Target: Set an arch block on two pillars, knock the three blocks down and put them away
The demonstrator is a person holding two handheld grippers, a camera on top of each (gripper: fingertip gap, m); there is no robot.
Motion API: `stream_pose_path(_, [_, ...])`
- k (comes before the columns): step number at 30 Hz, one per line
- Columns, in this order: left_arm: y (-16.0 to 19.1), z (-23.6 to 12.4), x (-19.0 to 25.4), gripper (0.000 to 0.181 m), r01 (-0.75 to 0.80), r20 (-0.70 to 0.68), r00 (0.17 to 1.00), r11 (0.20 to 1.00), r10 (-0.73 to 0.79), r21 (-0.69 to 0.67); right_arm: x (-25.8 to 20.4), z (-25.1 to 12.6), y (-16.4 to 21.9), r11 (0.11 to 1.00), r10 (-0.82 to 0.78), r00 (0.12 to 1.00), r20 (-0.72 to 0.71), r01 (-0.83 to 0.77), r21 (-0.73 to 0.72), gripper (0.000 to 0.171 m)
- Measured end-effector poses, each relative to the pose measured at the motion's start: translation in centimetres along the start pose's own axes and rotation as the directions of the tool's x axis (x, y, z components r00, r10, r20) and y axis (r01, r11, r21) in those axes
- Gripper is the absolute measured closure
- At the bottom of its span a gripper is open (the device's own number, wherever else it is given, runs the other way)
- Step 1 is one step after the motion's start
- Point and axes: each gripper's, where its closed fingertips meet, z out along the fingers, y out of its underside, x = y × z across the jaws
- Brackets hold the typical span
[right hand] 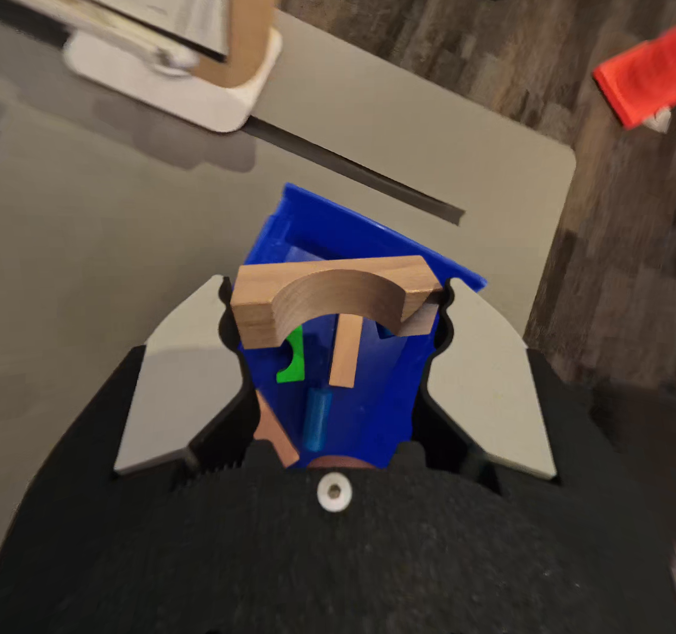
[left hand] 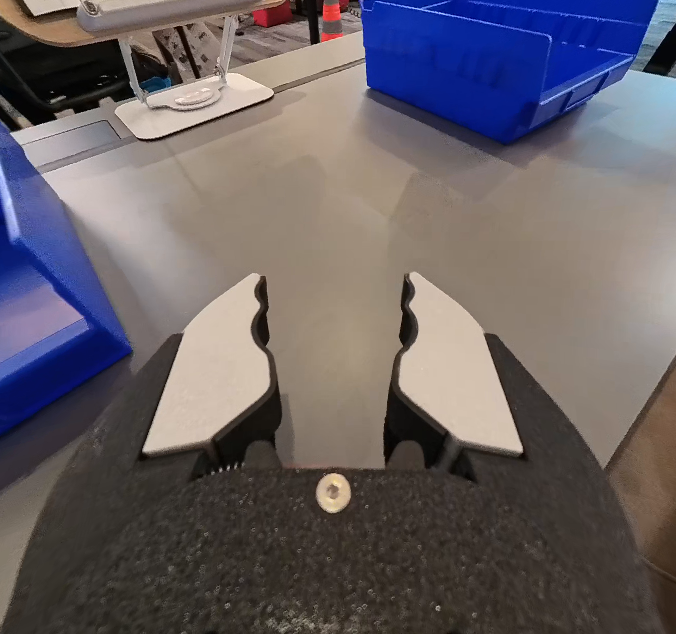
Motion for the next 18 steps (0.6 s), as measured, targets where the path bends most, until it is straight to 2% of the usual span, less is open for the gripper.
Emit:
stream_pose_path(3, [0.0, 0.2, 0.4, 0.112, -0.023, -0.008, 1.000, 1.000, 0.023, -0.001, 1.3, 5.4, 3.0, 0.986, 0.156, 0.987, -0.021, -0.157, -0.060, 0.066])
stream_pose_path(8, [-0.1, 0.2, 0.8, 0.111, -0.008, -0.028, 1.000, 1.000, 0.008, 0.004, 0.8, 12.9, 7.2, 0.953, 0.210, 0.977, -0.022, -0.210, -0.219, 0.066])
stream_pose_path(14, [0.0, 0.0, 0.3, 0.111, 0.009, -0.026, 1.000, 1.000, -0.009, 0.008, 0.6, 16.7, 8.4, 0.943, 0.099, 0.995, 0.000, -0.094, -0.320, 0.066])
stream_pose_path(18, [0.0, 0.0, 0.0, 0.111, 0.032, -0.025, 0.999, 0.999, -0.031, 0.009, -0.7, 17.9, 9.2, 0.944, 0.067, 0.997, 0.040, -0.051, -0.325, 0.065])
